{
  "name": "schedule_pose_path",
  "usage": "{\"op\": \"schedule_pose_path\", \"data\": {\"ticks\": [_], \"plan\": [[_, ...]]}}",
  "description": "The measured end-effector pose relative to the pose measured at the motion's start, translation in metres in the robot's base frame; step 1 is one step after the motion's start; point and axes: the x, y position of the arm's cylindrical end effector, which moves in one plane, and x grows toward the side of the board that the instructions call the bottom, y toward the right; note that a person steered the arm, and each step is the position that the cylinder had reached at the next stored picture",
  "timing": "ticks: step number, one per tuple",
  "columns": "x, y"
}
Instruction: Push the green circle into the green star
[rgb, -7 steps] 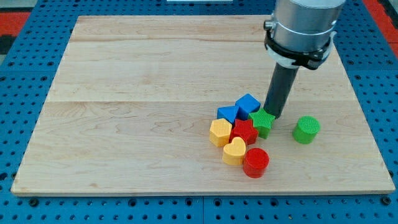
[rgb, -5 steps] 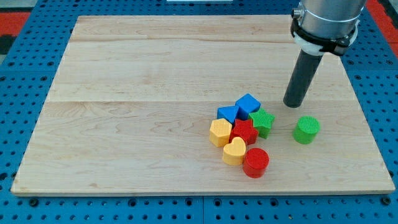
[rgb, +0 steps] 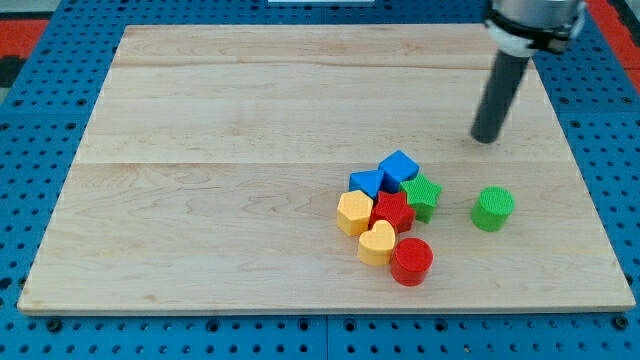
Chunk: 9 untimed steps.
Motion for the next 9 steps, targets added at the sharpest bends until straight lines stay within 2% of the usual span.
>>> {"op": "schedule_pose_path", "data": {"ticks": [1, 4, 5, 6, 7, 8, 9], "plan": [[0.000, 0.034], [-0.013, 0.066], [-0.010, 0.093], [0.046, 0.096], [0.099, 0.084], [0.122, 0.013], [0.122, -0.075]]}}
